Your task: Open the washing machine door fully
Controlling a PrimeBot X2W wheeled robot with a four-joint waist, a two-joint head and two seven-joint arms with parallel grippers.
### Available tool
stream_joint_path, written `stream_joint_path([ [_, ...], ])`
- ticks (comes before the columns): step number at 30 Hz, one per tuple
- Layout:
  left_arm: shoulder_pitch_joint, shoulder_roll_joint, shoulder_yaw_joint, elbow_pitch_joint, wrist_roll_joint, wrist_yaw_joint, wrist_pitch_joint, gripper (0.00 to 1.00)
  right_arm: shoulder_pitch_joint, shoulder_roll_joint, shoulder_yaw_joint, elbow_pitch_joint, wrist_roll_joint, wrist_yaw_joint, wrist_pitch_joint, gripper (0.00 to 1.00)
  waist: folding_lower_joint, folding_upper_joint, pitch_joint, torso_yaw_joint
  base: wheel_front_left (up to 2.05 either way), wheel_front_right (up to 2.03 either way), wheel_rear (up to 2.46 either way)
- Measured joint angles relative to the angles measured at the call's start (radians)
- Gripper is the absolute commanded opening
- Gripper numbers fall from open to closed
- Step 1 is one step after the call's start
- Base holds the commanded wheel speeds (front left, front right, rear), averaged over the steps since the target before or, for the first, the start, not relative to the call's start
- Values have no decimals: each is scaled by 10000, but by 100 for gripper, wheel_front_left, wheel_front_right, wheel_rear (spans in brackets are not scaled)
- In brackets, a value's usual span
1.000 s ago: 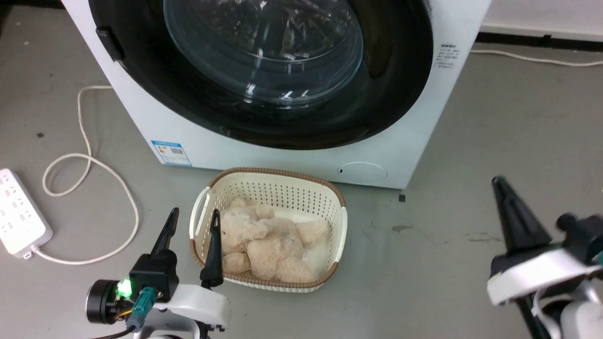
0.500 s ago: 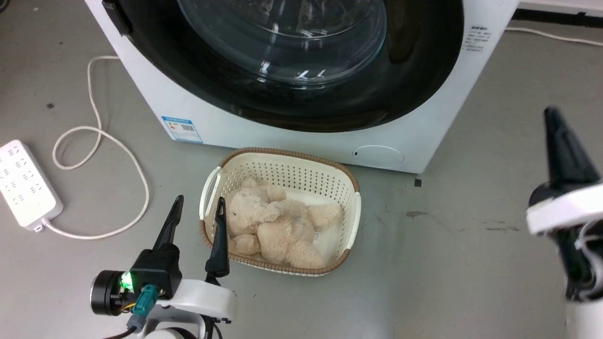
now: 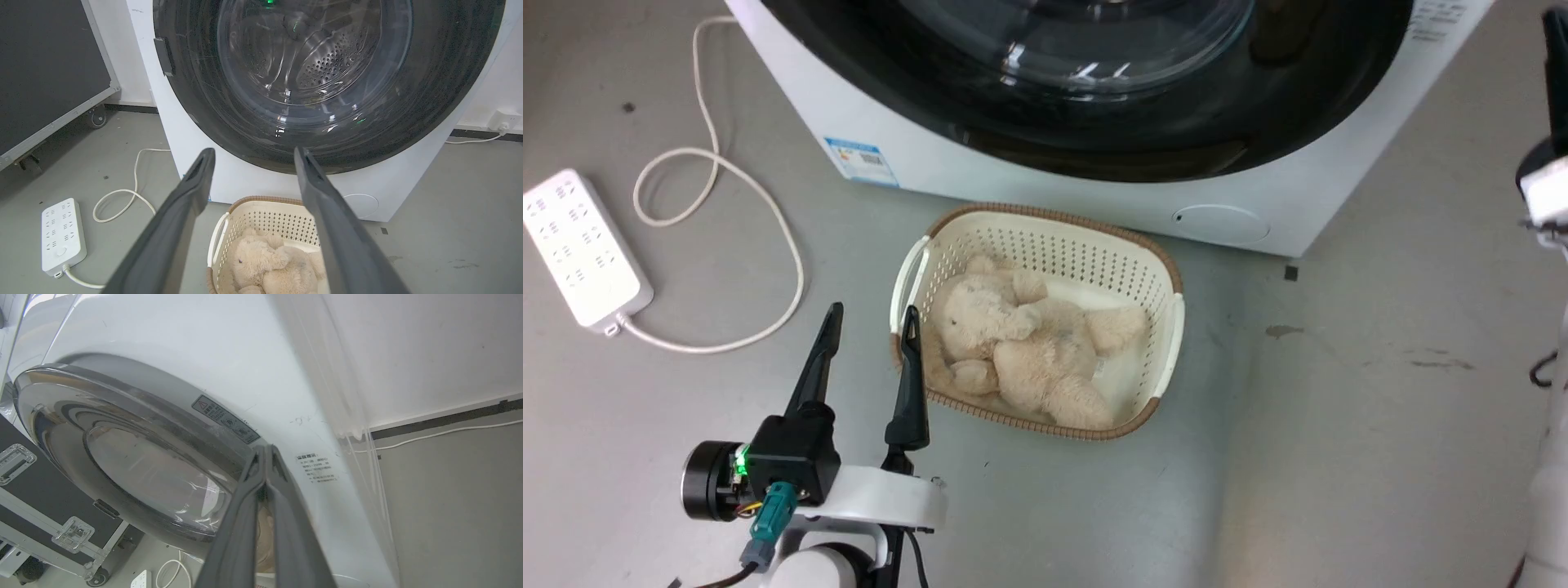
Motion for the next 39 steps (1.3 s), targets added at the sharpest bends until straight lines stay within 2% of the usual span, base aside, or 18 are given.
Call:
stream_joint_path([
  [10, -202, 0, -111, -328, -36, 163, -242, 100, -1868, 19, -895, 1810, 1116, 0, 2213, 0, 0, 0, 559, 364, 0, 0, 0],
  [15, -294, 0, -297, -418, -102, 274, -334, 100, -2775, 12, -1469, 2571, 1281, -2, 3246, 0, -1, 0, 815, 546, 0, 0, 0],
  [19, -397, 0, -418, -468, -171, 349, -412, 100, -3532, 19, -2140, 3225, 1312, -2, 3990, 0, 0, 0, 1010, 700, 0, 0, 0],
  [20, -409, 0, -485, -497, -242, 405, -497, 100, -4149, 23, -2548, 3521, 1300, -2, 4445, 0, 0, 0, 1156, 809, 0, 0, 0],
  [27, -611, -2, -723, -612, -403, 550, -602, 100, -5099, 75, -3335, 3860, 1158, -2, 5599, 0, -1, 0, 1465, 1043, 0, 0, 0],
  [39, -728, -2, -849, -614, -508, 686, -867, 100, -4754, 268, -4057, 3532, 1329, -17, 7724, 0, -1, 0, 1141, 1115, 0, 0, 0],
])
